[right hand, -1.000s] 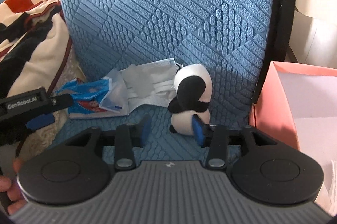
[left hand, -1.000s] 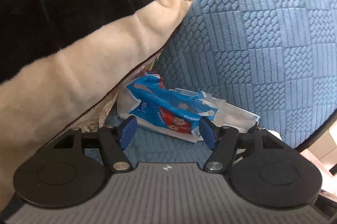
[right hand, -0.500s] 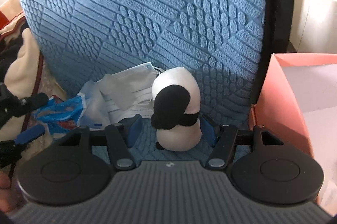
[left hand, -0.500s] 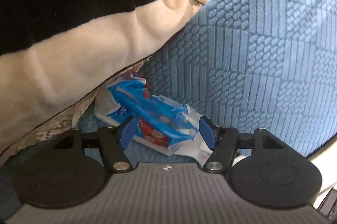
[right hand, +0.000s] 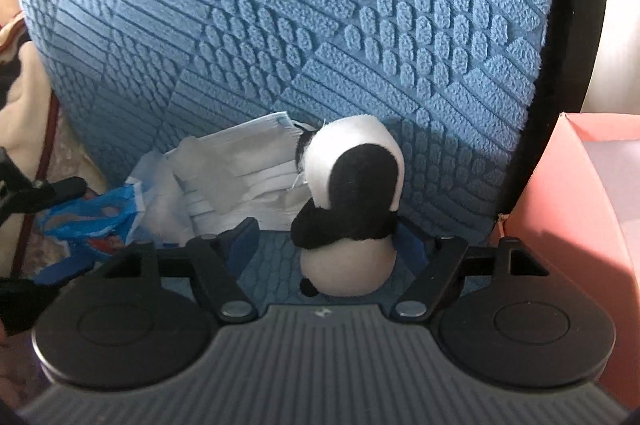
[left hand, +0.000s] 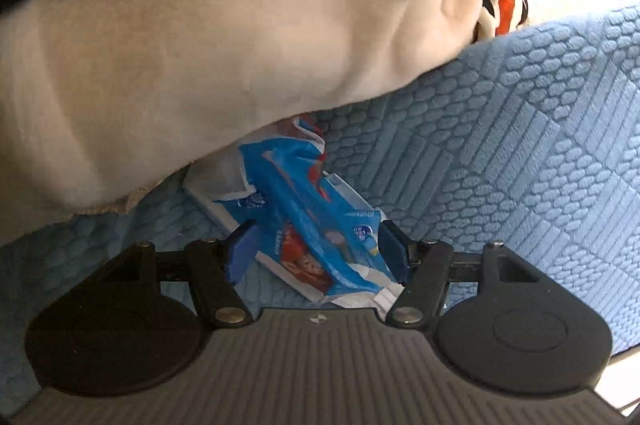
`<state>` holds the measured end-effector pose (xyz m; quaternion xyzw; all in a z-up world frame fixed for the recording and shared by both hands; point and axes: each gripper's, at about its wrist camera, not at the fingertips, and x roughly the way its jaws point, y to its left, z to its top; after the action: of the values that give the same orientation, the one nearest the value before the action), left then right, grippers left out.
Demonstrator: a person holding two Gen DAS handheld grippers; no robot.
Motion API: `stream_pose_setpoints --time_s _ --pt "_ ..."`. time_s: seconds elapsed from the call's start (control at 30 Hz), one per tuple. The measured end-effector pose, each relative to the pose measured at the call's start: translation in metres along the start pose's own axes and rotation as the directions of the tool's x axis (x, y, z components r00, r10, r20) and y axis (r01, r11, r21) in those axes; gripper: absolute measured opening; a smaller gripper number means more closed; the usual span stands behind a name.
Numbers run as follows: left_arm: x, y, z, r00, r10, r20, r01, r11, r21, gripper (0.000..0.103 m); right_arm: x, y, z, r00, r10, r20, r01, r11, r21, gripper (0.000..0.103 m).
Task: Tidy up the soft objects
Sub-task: 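Move the right gripper down to the panda plush while the left approaches the wipe pack, then close the right gripper on the panda plush while the left grips the blue wipe pack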
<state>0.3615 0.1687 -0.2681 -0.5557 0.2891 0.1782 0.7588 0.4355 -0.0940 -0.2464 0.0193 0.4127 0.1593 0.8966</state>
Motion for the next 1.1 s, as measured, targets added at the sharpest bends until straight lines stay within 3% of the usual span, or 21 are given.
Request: stream_pose_setpoints --time_s 0.27,0.57,0.67,0.73,1.1 --pt "0.007 0.000 0.003 0.999 0.052 0.010 -0.052 0.999 0.001 0.069 0.019 -0.020 -0.004 0.999 -0.028 -0.046 0.030 0.999 0.045 0.074" --pt "0.009 0.000 0.005 0.993 0.121 0.009 -0.121 0.993 0.009 0.068 0.029 0.002 -0.007 0.999 -0.014 -0.051 0.014 1.000 -0.008 0.067" --pt "0.009 -0.001 0.005 0.991 0.137 0.004 -0.137 0.990 0.016 0.059 0.034 0.010 -0.009 0.998 -0.021 -0.051 0.019 0.999 -0.027 0.063" --pt "0.011 0.000 0.005 0.987 0.159 -0.002 -0.159 0.987 0.031 0.046 0.037 0.014 -0.009 0.998 -0.020 -0.053 0.018 0.999 -0.028 0.062" --pt "0.013 -0.008 0.008 0.978 0.205 -0.031 -0.200 0.973 0.111 0.018 0.028 0.012 -0.001 0.999 -0.017 -0.050 0.014 0.998 -0.053 0.059"
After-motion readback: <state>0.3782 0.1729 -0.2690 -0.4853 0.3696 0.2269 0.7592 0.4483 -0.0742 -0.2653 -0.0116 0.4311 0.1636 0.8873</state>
